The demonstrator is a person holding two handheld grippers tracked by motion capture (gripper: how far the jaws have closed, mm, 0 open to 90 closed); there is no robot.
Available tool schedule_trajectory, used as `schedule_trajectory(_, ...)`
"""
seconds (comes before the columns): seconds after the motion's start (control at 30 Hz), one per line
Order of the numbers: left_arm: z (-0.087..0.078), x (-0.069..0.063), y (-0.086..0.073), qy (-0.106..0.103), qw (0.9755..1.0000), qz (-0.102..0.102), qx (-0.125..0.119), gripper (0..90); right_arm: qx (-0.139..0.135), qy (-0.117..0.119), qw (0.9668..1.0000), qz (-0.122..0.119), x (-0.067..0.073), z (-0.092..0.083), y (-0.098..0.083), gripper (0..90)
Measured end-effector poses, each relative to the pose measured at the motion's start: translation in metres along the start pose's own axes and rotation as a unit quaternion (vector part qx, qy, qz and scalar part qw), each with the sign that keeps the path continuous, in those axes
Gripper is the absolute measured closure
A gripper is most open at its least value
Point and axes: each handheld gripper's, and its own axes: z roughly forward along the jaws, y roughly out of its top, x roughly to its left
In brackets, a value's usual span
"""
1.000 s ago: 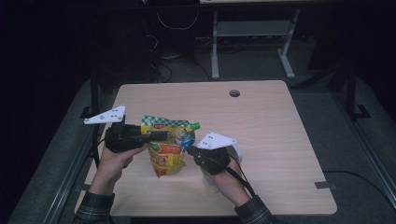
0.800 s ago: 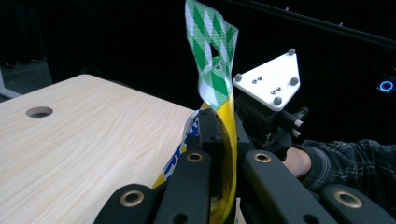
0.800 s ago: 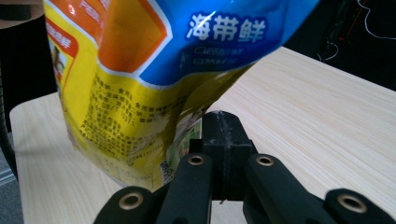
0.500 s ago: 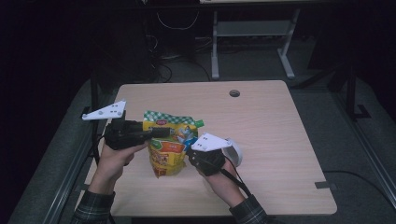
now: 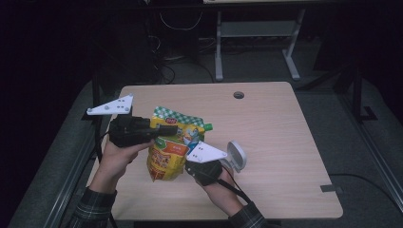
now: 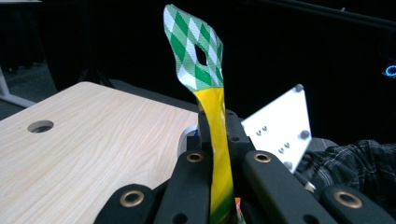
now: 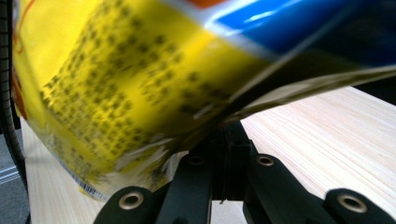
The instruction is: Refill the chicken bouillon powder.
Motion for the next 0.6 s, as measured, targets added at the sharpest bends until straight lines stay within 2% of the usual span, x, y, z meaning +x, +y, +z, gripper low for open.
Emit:
schedule_trajectory(0.23,0.005,-0.001,0.006,0.004,0.9996,0.005,0.028,90.0,-0.003,-0.002,0.9999,0.01,0.009,0.004,-0.001,89.7)
schedule_trajectory(0.33,0.006,-0.002,0.006,0.0,0.9993,0.004,0.036,90.0,-0.004,0.002,1.0,0.005,0.013,0.007,-0.002,89.7)
schedule_trajectory(0.5,0.005,-0.004,0.009,-0.003,0.9988,-0.005,0.048,90.0,-0.023,0.002,0.9997,-0.001,0.02,0.011,-0.003,89.7)
schedule_trajectory(0.6,0.002,-0.007,0.011,-0.002,0.9986,-0.003,0.053,90.0,-0.036,-0.007,0.9993,0.006,0.024,0.013,-0.004,89.7)
